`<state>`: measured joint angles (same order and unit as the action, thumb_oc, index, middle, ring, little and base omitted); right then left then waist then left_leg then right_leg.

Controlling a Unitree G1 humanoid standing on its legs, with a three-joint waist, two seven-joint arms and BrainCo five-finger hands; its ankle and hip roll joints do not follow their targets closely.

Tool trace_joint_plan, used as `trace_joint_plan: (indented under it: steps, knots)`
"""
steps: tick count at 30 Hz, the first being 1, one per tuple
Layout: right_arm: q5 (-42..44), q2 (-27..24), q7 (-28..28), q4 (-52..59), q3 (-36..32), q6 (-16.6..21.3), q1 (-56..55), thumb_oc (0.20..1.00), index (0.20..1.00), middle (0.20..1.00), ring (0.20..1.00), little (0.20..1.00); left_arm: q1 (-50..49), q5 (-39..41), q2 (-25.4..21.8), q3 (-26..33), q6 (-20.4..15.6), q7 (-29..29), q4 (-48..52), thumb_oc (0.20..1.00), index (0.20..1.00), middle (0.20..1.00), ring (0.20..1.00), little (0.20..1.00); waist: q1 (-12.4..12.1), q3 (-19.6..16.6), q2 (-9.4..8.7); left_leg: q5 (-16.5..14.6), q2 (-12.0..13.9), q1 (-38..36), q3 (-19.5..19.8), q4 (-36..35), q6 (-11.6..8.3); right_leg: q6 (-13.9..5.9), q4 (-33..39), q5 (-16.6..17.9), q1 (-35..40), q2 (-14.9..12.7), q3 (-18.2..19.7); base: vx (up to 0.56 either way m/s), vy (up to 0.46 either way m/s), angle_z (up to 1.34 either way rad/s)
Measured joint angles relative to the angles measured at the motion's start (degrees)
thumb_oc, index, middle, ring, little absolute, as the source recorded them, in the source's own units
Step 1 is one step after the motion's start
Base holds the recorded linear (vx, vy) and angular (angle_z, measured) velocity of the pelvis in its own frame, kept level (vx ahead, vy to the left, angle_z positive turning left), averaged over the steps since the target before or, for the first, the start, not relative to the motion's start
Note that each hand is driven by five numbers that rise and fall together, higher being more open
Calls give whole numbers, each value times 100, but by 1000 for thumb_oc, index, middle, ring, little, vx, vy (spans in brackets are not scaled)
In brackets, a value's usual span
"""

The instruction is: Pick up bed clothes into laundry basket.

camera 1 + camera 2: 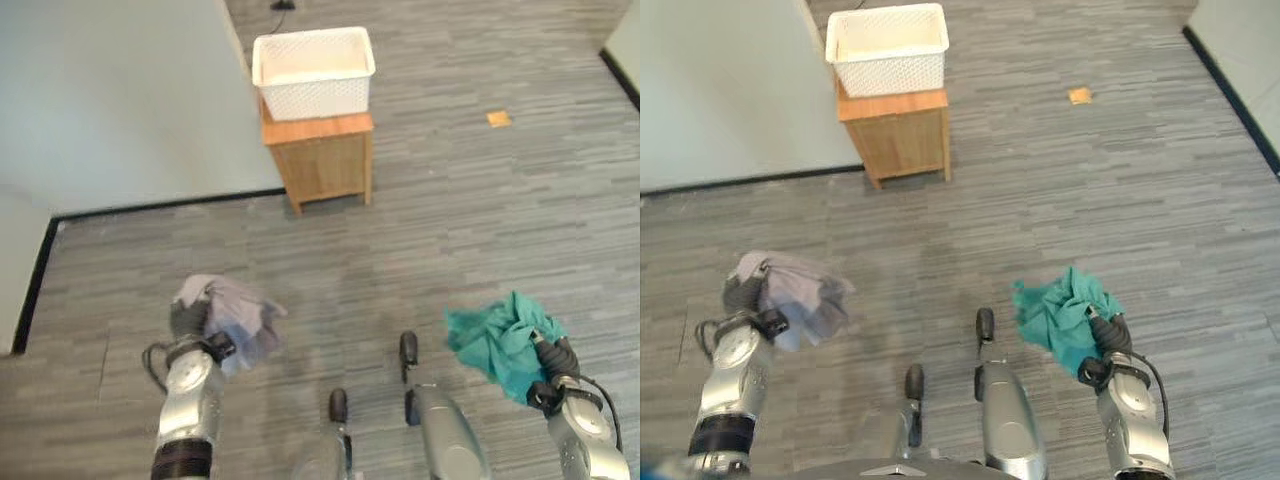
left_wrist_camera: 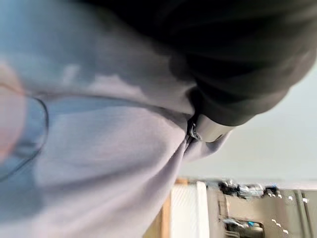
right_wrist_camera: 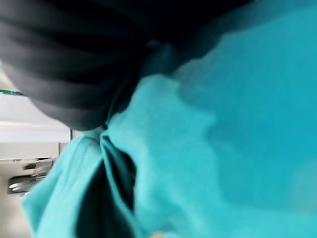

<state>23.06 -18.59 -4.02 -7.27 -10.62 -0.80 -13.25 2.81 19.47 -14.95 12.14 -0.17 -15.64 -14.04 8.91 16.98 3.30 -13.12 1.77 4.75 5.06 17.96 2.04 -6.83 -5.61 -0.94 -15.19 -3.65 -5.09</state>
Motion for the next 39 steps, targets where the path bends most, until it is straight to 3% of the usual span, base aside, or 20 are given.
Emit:
trace_joint_plan:
  steps: [1,2,3,5,6,8,10,11,14,15,16,17,18,21,22,24,26,30,34,39]
  knots:
    - [4,-3,-2,-121,50,-53,2,200,200,200,200,200,-107,4,108,35,0,20,40,200,200,200,200,200,-40,-119,-240,-175,-96,-129,20,110,-253,468,-172,173,156,26,251,824,-547,43]
    - [8,-38,-48,-119,25,-48,16,200,200,200,200,200,-166,7,248,62,-12,27,125,200,200,200,200,200,22,-142,-215,-376,-32,172,58,1103,-345,817,-656,-15,-93,29,82,465,-301,27]
    - [58,-120,-56,-122,-1,-45,107,200,200,200,200,200,-205,51,374,-3,39,64,208,200,200,200,200,200,-54,-151,-177,-121,-5,645,51,2323,-700,1060,-878,-353,-72,157,30,652,-536,16]
    - [103,-144,-72,-112,-16,-45,152,200,200,200,200,200,-268,65,477,-62,50,90,199,200,200,200,200,200,-166,-184,-415,84,1,890,78,3601,-722,1181,-857,-275,234,122,-138,288,-294,10]
    - [180,-247,-72,-120,18,19,128,200,200,200,200,200,-262,65,467,-121,50,98,208,200,200,200,200,200,-160,-257,-481,803,-16,851,171,3500,-734,1258,-723,-473,443,123,-191,476,-397,39]
    - [197,-355,-103,-160,-38,21,358,200,200,200,200,200,-203,64,425,-175,31,168,330,200,200,200,200,200,-290,-218,-632,667,29,891,38,3222,-832,1347,-404,-496,789,104,-244,576,-368,43]
    - [215,-293,-204,-223,-181,22,406,200,200,200,200,200,41,66,411,-271,36,245,234,200,200,200,200,200,-387,-207,-879,632,-93,1007,-516,1984,-851,1182,158,-278,1067,-101,-359,439,-117,49]
    - [214,-318,-187,-267,-173,18,408,200,200,200,200,200,17,67,411,-281,32,249,249,200,200,200,200,200,-509,-242,-873,709,-81,755,-648,646,-805,1165,392,-269,1169,-71,-339,382,-54,5]
    - [184,-293,-184,-376,52,-1,530,200,200,200,200,200,-43,68,292,-271,23,247,188,200,200,200,200,200,-764,-315,-687,840,-169,544,-786,-923,-717,928,910,-268,1527,173,-293,534,-54,1]
    - [160,-326,-171,-497,115,-7,565,200,200,200,200,200,-94,68,346,-292,21,251,172,200,200,200,200,200,-876,-341,-539,895,-154,431,-693,-1601,-725,767,986,-382,1693,381,-115,492,-31,-45]
    - [150,-505,-163,-509,142,-28,627,200,200,200,200,200,-124,67,410,-284,24,250,275,200,200,200,200,200,-1100,-346,-15,737,371,455,-652,-1955,-1022,1132,-594,-535,1222,820,-282,669,-25,-12]
    - [127,-422,-162,-478,135,-33,564,200,200,200,200,200,-110,67,216,-246,-1,250,421,200,200,200,200,200,-1031,-417,-157,848,214,538,-782,-1922,-964,1376,-544,-1178,1495,791,62,437,13,19]
    - [84,-360,-173,-617,153,-80,582,200,200,200,200,200,-123,78,221,-207,19,210,381,200,200,200,200,200,-1074,-386,-177,1238,285,518,-720,-1897,-832,1198,-520,-1058,1674,826,62,335,14,29]
    - [0,-312,-75,-221,77,-160,514,200,200,200,200,200,-300,57,100,143,38,173,517,200,200,200,200,200,-1394,-558,-593,1318,-112,351,-807,-1494,-683,1117,-77,-1111,1881,442,337,561,151,-30]
    - [-1,-293,-74,-133,31,-149,476,200,200,200,200,200,-335,51,97,181,36,169,563,200,200,200,200,200,-1387,-587,-578,1315,-112,298,-802,-1359,-654,1092,-44,-1127,1977,426,384,419,172,-25]
    - [1,-284,-62,-26,15,-40,534,200,200,200,200,200,-510,36,109,356,23,122,684,200,200,200,200,200,-1364,-944,-497,1300,-215,-132,-776,-1859,-165,948,-216,-1188,1914,331,515,359,214,-34]
    - [1,-288,-46,0,204,-25,697,200,200,200,200,200,-558,5,94,444,22,62,853,200,200,200,200,200,-1426,-897,-401,1250,-195,-149,-1076,-1813,101,771,-1323,-1236,1363,241,425,290,157,-45]
    - [-42,-240,155,27,412,-20,568,200,200,200,200,200,-721,40,107,402,-97,93,1139,200,200,200,200,200,-1386,-792,-116,785,-52,-662,-1136,-1683,208,654,-2819,-1132,760,12,-164,412,74,-13]
    - [-54,-157,159,28,441,-48,410,200,200,200,200,200,-729,48,-163,366,-144,172,1210,200,200,200,200,200,-1378,-714,-188,843,-99,-908,-1277,-1764,213,543,-2018,-811,737,-492,-260,299,-48,16]
    - [-44,-72,142,-39,417,-46,399,200,200,200,200,200,-712,16,-343,127,-136,391,1211,200,200,200,200,200,-1211,-680,-147,790,-141,-957,-718,-1905,158,169,-365,-156,766,-337,406,302,-120,37]
